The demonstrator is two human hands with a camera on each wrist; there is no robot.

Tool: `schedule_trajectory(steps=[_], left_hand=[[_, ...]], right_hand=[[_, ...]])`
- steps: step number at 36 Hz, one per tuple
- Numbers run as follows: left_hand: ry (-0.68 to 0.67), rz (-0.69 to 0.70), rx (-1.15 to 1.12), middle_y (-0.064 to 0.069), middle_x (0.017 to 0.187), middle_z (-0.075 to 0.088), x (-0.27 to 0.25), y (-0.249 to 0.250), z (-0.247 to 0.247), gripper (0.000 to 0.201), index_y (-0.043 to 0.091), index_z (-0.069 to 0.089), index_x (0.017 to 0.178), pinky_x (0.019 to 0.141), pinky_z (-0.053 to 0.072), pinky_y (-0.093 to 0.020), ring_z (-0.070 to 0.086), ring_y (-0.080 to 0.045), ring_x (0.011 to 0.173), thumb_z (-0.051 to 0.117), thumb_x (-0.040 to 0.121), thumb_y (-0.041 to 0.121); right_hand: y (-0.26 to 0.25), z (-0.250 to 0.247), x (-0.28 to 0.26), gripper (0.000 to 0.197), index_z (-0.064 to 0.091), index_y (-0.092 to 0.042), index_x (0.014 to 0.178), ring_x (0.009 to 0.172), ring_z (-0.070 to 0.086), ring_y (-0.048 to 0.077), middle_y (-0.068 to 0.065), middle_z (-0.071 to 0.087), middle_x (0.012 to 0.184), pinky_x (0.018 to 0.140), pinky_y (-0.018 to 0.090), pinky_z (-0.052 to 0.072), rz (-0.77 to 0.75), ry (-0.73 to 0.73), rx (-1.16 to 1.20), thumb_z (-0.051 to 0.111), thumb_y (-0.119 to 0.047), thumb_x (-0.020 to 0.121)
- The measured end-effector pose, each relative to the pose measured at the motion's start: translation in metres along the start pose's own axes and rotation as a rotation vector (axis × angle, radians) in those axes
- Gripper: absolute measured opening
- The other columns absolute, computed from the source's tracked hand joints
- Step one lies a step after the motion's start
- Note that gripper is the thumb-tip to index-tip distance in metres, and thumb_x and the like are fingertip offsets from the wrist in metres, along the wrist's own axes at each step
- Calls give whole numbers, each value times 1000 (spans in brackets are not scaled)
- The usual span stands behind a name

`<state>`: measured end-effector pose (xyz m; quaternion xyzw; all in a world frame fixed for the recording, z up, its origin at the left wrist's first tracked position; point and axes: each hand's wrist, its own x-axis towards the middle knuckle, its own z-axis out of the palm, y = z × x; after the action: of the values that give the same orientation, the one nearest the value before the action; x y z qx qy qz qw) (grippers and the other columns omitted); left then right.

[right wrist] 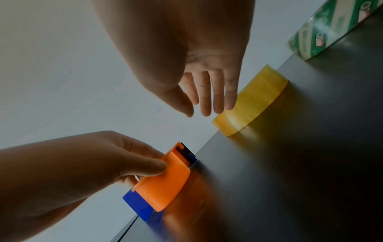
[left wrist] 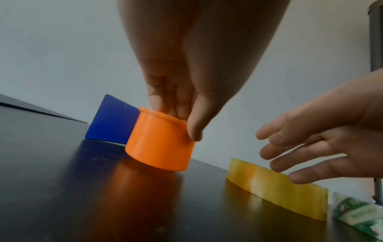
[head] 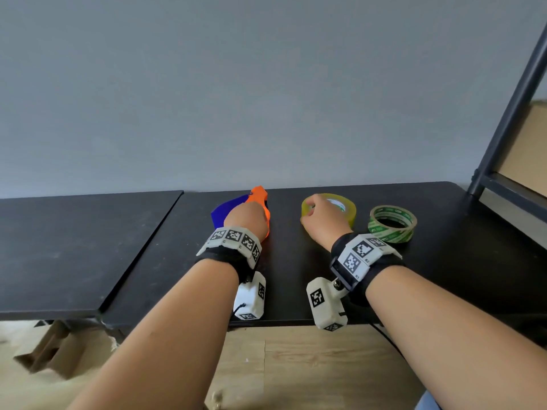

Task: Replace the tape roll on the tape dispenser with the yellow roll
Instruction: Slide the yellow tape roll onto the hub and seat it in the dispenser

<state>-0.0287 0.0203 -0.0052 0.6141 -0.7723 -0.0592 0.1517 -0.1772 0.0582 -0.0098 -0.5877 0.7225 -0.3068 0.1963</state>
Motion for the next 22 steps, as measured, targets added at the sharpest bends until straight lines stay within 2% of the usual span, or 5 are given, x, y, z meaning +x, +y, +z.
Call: schedule_trajectory(steps=[7, 9, 13, 16, 22], left_hand=[[90, -30, -113, -6, 105, 70, 7, 0, -8, 32, 20, 62, 116, 69, 44, -30, 65, -28, 92, 47, 90, 10], [100, -51, -138, -7, 105, 70, 8, 5, -17, 30, 16, 65, 114, 72, 43, -30, 65, -29, 99, 45, 92, 11], [133, -133, -158, -9, 79, 62, 10, 9, -28, 24, 9, 60, 79, 71, 37, -29, 57, -34, 89, 42, 95, 13], [203, -207, -320, -19, 107, 69, 17, 2, -27, 29, 1, 68, 103, 81, 45, -34, 62, -37, 104, 45, 97, 17], [133, -345, -534, -23, 121, 65, 18, -5, -27, 32, -8, 63, 118, 89, 48, -37, 60, -37, 114, 43, 99, 9]], right_hand=[[-2, 4, 1, 47, 42, -12, 137, 88, 54, 24, 13, 62, 112, 75, 29, 40, 11, 4, 17, 45, -6, 90], [-2, 3, 0, 45, 43, -10, 135, 93, 57, 29, 15, 60, 110, 76, 30, 41, 24, 19, 20, 43, -6, 90], [-1, 5, -3, 43, 45, -8, 132, 113, 58, 34, 16, 60, 123, 86, 33, 45, 46, 25, 33, 48, -11, 90], [-2, 5, -2, 41, 45, -8, 131, 113, 58, 34, 17, 60, 123, 86, 33, 44, 48, 15, 43, 50, -13, 91], [-9, 7, -1, 43, 45, -7, 132, 104, 61, 29, 12, 64, 111, 84, 35, 44, 21, -28, 79, 53, -24, 93]])
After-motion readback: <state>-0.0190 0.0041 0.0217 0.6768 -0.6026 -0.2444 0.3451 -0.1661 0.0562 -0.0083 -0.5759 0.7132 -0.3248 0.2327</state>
